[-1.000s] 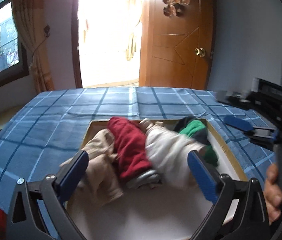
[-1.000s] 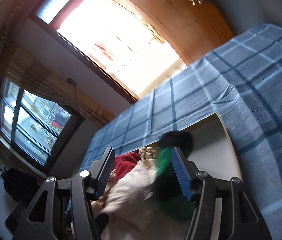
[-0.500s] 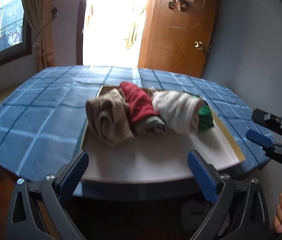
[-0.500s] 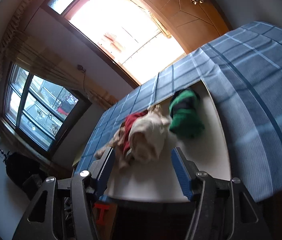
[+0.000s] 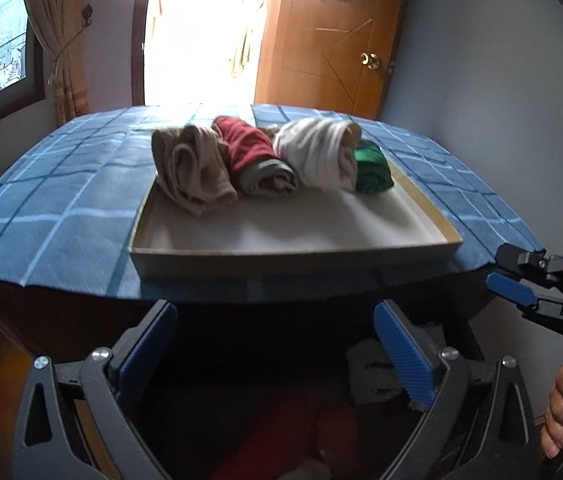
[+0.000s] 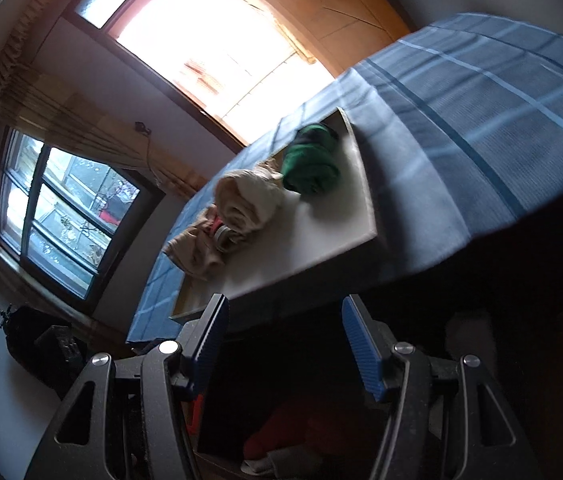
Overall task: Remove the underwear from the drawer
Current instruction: 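Lower both open tools back toward the drawer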
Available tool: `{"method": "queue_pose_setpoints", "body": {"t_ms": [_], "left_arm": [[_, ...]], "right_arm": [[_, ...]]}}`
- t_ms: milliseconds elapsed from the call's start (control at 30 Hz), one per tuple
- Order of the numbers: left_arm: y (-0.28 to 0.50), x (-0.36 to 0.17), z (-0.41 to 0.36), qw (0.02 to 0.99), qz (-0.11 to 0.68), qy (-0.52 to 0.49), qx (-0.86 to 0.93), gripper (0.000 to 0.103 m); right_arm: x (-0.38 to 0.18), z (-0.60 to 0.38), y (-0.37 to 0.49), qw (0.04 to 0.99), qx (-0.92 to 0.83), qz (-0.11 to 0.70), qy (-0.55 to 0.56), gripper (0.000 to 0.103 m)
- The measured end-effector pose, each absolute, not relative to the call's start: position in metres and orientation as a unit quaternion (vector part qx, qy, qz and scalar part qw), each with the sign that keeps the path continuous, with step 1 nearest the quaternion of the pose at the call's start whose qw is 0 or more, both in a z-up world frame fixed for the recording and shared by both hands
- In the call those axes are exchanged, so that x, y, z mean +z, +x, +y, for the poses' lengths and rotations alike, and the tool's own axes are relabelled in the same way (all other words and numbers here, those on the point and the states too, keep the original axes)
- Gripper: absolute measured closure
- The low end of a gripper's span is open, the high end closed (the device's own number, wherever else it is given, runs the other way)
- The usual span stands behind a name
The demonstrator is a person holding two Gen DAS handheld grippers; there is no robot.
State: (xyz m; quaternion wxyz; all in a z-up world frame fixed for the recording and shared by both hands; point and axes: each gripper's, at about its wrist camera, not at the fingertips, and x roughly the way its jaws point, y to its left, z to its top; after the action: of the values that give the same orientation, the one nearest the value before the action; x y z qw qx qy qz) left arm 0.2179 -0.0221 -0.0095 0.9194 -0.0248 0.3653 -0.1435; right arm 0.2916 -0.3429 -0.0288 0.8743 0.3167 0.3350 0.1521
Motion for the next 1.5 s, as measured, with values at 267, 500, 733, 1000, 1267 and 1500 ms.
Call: {"method": "queue_pose_setpoints", "body": {"t_ms": [267, 500, 733, 1000, 1267, 1500], "left_arm": [[0.207, -0.032, -0.025, 0.907, 0.393, -0.017, -0.148, 0.002], [0.201, -0.052, -0.015, 0.897, 0.421, -0.007, -0.133, 0.003], [0.193, -0.063, -0.008, 0.887, 0.444, 0.017, -0.125, 0.002], [0.187, -0.08, -0.007, 0.877, 0.464, 0.041, -0.119, 0.003], [0.195, -0.095, -0.002, 0.868, 0.483, 0.037, -0.111, 0.003], [0.203, -0.106, 0.004, 0.859, 0.499, 0.034, -0.108, 0.003]], "right_arm": [[-0.05, -0.352, 0.274, 0.868, 0.139, 0.35, 0.324, 0.041], [-0.065, -0.357, 0.253, 0.846, 0.151, 0.381, 0.341, 0.041], [-0.069, -0.372, 0.223, 0.844, 0.13, 0.411, 0.319, 0.041], [-0.086, -0.382, 0.211, 0.851, 0.086, 0.42, 0.304, 0.041], [-0.106, -0.379, 0.225, 0.85, 0.07, 0.433, 0.291, 0.041], [-0.118, -0.363, 0.237, 0.844, 0.087, 0.45, 0.279, 0.041]]}}
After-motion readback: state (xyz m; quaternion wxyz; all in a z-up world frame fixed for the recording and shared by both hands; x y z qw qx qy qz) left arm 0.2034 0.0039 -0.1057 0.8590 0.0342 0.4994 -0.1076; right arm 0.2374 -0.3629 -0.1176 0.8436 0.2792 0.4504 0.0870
